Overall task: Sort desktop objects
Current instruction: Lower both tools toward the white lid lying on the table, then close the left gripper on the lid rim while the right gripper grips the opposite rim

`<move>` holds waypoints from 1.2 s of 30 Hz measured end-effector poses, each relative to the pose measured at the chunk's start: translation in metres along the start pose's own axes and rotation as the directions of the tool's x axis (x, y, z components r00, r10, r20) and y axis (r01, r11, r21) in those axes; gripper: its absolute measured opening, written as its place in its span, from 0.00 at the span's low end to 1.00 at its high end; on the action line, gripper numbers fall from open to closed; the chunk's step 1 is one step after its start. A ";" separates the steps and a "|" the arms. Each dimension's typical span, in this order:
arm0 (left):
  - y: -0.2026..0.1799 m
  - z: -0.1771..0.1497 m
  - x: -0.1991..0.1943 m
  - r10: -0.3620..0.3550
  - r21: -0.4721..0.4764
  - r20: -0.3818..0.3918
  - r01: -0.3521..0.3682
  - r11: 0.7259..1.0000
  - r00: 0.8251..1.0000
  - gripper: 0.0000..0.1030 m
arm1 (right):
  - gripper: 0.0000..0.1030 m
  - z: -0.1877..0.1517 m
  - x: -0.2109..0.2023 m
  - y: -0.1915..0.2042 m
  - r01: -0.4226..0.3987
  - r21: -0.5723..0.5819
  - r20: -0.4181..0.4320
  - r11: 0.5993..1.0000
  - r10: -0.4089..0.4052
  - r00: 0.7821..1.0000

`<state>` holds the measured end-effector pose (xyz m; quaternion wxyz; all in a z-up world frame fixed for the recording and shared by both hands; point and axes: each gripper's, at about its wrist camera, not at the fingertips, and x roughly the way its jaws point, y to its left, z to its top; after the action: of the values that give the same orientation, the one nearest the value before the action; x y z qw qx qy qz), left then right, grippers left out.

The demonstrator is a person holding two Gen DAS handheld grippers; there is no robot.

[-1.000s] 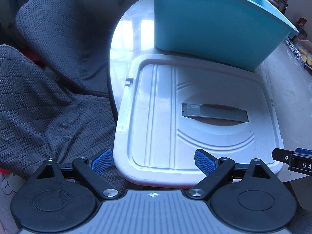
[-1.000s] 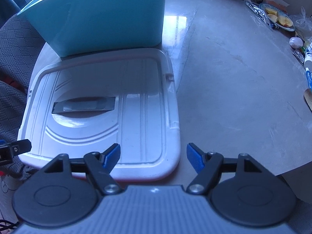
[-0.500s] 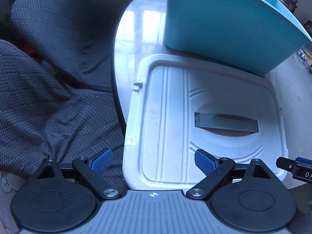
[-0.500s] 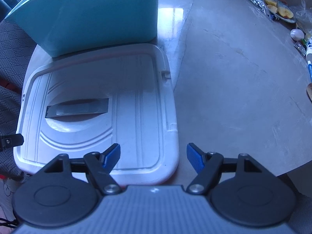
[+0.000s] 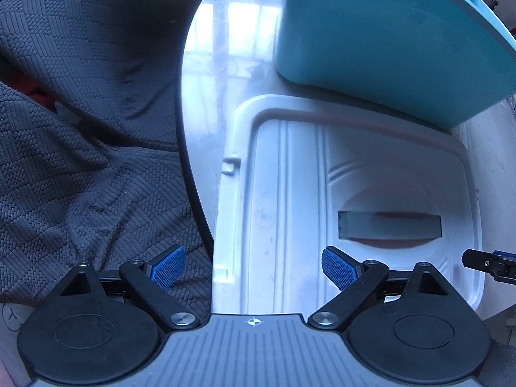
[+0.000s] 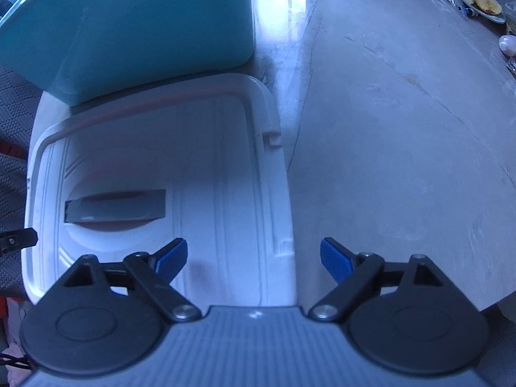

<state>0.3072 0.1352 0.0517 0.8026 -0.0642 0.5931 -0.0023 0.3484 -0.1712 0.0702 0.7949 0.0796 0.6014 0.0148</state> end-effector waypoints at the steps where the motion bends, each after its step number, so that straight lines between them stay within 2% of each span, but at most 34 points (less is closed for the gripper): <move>1: 0.002 0.003 0.002 0.001 -0.001 -0.004 -0.001 1.000 1.000 0.90 | 0.87 0.003 0.002 0.000 0.005 0.005 0.001 1.000 -0.005 1.000; 4: 0.004 0.010 0.006 -0.003 0.002 -0.015 0.003 1.000 1.000 0.90 | 0.87 0.010 0.011 0.001 0.015 0.013 -0.013 1.000 -0.015 1.000; 7: 0.007 0.015 0.013 -0.019 0.004 -0.038 0.019 1.000 0.999 0.90 | 0.89 0.012 0.017 0.001 -0.019 0.037 -0.028 0.999 0.020 0.999; 10: 0.011 0.019 0.019 -0.025 0.009 -0.056 0.025 1.000 0.998 0.90 | 0.90 0.016 0.019 0.007 -0.009 0.025 -0.028 1.000 0.010 1.000; 15: 0.018 0.025 0.029 -0.055 -0.003 -0.086 0.055 0.999 0.995 0.91 | 0.90 0.022 0.021 0.013 -0.042 0.013 -0.040 0.999 0.043 0.998; 19: 0.023 0.028 0.033 -0.085 -0.023 -0.094 0.083 0.996 0.992 0.91 | 0.92 0.024 0.023 0.023 -0.039 0.000 -0.052 0.999 0.038 0.998; 24: 0.029 0.029 0.031 -0.069 -0.023 -0.088 0.067 0.997 0.994 0.93 | 0.92 0.027 0.023 0.032 -0.073 0.012 -0.067 0.997 0.073 0.995; 36: 0.061 0.042 0.032 -0.089 -0.033 -0.103 0.086 0.996 0.991 0.93 | 0.92 0.044 0.029 0.068 -0.125 -0.065 -0.090 0.990 0.119 0.989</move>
<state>0.3527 0.1979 0.0267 0.7687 -0.1014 0.6306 -0.0325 0.4030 -0.1055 0.0637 0.7681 0.0874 0.6282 0.0881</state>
